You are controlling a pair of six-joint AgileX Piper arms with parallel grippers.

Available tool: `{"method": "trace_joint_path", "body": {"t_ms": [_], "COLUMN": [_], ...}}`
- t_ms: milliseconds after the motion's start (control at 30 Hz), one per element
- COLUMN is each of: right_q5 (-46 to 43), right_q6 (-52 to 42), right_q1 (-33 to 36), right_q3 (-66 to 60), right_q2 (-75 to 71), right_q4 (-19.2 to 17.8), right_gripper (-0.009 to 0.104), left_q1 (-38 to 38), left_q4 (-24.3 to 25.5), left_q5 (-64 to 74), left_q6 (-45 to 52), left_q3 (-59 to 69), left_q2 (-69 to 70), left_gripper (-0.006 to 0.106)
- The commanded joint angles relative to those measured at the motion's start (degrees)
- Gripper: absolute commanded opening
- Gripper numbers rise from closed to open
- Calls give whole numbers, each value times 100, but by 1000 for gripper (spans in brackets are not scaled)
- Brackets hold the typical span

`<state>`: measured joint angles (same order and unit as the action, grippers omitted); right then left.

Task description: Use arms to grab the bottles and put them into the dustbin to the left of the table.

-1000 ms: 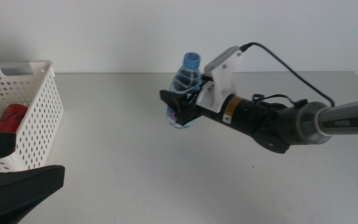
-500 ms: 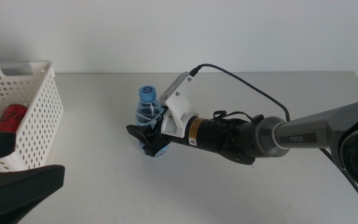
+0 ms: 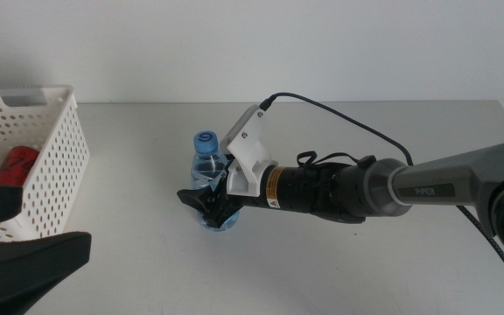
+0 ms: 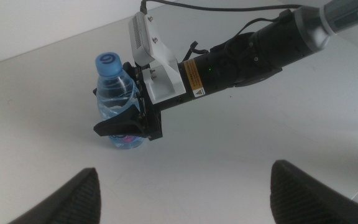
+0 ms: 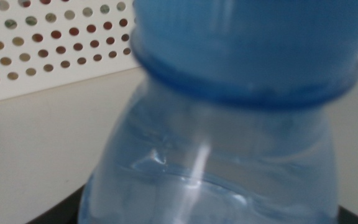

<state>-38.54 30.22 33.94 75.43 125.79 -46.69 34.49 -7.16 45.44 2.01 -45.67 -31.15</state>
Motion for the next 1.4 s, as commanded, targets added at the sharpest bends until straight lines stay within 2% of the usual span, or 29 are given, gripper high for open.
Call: {"method": "trace_joint_path", "body": {"t_ms": [0,133,367,500,600,667,733,800,833,867,900,967,1067,1133,1167,1200,1233,1333,1367], "right_q5": [-174,282,526,1032,1438,1682,1849,1850,1888,1971,2085,2318,2828,3608,3854,4333,4687,5188,5265], "right_q6": [305,678,1304,1845,2519,2872,3242,3679,3838,3853,3725,3053,1447,143,-248,-938,-1650,-3448,-3762], "right_q1": [-22,-79,-241,-248,-248,-248,-248,-248,-260,-260,-260,-248,-248,-206,-183,-162,-162,-162,-162], "right_q3": [118,-197,-1381,-2053,-2460,-2672,-2898,-3174,-3332,-3464,-3635,-3921,-4355,-4513,-4513,-4499,-4487,-4501,-4501], "right_q2": [-642,-1181,-2621,-3908,-4998,-5620,-6234,-6706,-6963,-7238,-7509,-7934,-8429,-8747,-8866,-9027,-9137,-9414,-9476], "right_q4": [-429,-741,-1073,-1308,-1715,-2104,-2662,-2967,-2946,-2737,-2312,-1401,158,1538,2090,2906,3493,4669,4880], "right_gripper": [67,73,72,71,70,70,70,70,70,70,70,70,69,68,68,68,68,68,68], "left_q1": [41,41,41,41,41,41,41,41,41,41,41,41,41,41,41,41,41,41,41], "left_q4": [-41,-41,-41,-41,-41,-41,-41,-41,-41,-41,-46,-35,23,23,23,23,23,23,23], "left_q5": [-409,-409,-409,-409,-409,-409,-409,-409,-409,-409,-410,-410,-410,-410,-410,-410,-410,-410,-410], "left_q6": [-65,-65,-65,-65,-65,-65,-65,-65,-65,-65,-65,-65,-65,-65,-65,-65,-65,-65,-65], "left_q3": [-191,-191,-191,-191,-191,-191,-191,-191,-191,-191,-191,-191,-191,-191,-191,-191,-191,-191,-191], "left_q2": [-21,-21,-21,-21,-21,-21,-21,-21,-21,-21,-21,-21,-21,-21,-21,-21,-21,-21,-21], "left_gripper": [94,94,94,94,94,94,94,94,94,94,94,94,94,94,94,94,94,94,94]}}
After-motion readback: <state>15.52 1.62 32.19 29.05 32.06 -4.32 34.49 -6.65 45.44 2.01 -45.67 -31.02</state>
